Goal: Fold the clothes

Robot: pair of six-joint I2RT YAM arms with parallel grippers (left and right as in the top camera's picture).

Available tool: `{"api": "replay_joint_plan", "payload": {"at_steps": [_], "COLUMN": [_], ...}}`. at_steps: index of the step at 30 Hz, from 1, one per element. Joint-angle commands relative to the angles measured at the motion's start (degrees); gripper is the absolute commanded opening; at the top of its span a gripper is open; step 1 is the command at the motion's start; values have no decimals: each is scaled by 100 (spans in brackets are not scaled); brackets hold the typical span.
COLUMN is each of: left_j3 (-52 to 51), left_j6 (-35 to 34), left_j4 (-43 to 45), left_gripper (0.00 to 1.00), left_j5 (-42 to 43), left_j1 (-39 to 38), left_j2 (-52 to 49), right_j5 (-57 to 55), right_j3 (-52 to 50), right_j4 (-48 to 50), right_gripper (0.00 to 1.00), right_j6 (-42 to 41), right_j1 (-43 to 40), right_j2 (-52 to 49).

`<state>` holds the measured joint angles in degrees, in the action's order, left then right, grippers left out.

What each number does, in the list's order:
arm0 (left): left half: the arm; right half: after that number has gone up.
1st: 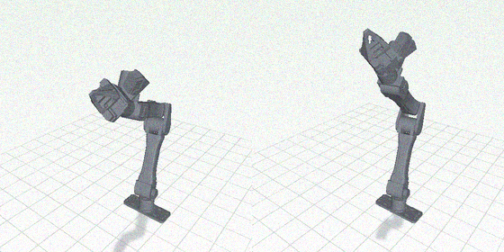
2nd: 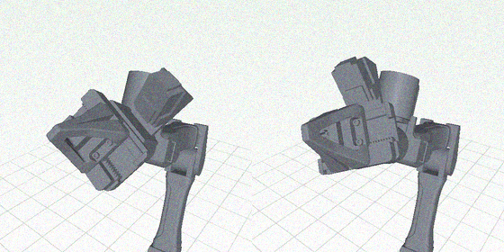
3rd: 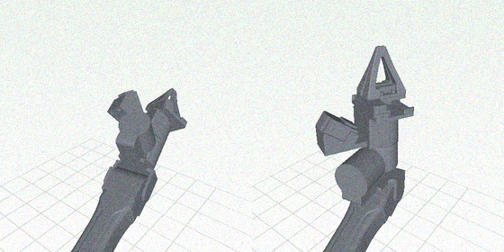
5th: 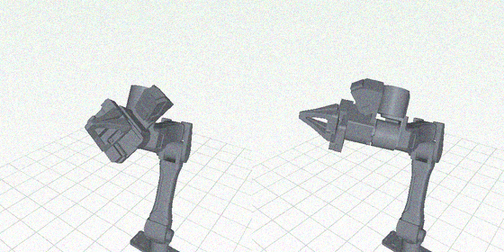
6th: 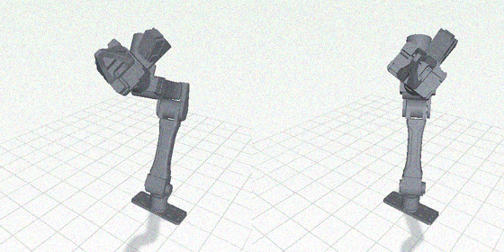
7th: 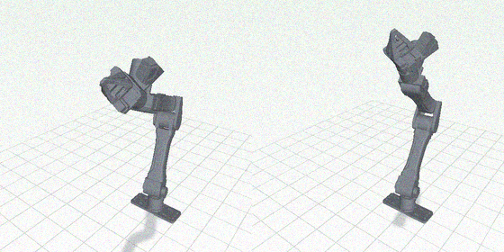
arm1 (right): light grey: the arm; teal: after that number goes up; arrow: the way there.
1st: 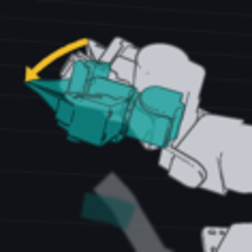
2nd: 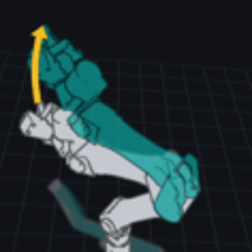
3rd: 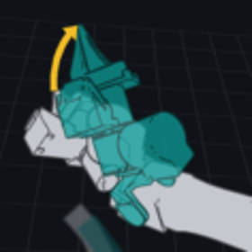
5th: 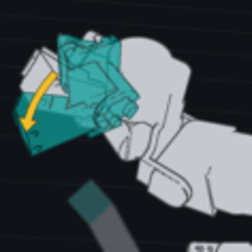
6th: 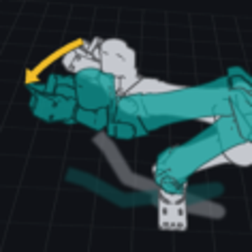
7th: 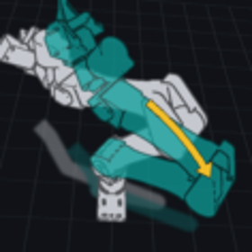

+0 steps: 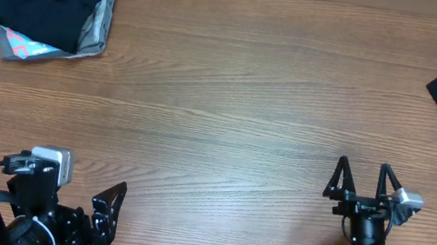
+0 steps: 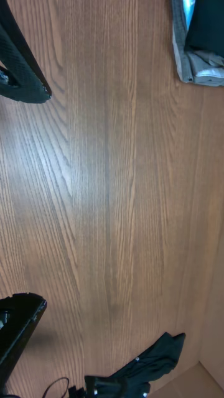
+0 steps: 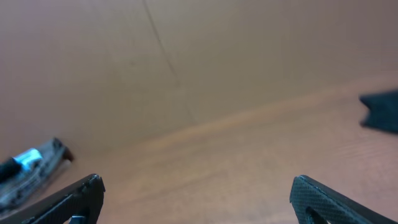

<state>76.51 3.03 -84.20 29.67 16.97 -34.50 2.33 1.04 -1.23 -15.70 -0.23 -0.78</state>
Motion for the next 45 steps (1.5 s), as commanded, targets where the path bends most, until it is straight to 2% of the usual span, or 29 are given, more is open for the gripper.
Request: {"api": "replay_joint_plan", "payload": {"at_steps": [1,39,41,44,45], "left_j3": [13,13,13,-190,-341], "left_j6": [85,85,-210,-833,-839], "left_j4": [20,-70,-83,208,402], "left_gripper": [100,100,100,100,100], "left_j5": [-31,-57,63,-330,-361], "left_j1": [15,-4,-205,-769,-942], "left_j2": [46,57,85,286,407], "right_j5": [-245,-227,-227,-227,-227], "right_j3": [-59,-59,-59,-59,-59], "right_j4": [-367,-358,-358,-358,-358], "right_gripper": [100,100,100,100,100], "right_j6": [33,92,92,92,92], "right_j1": [33,33,33,33,33], "right_j2": [61,61,61,61,61]}}
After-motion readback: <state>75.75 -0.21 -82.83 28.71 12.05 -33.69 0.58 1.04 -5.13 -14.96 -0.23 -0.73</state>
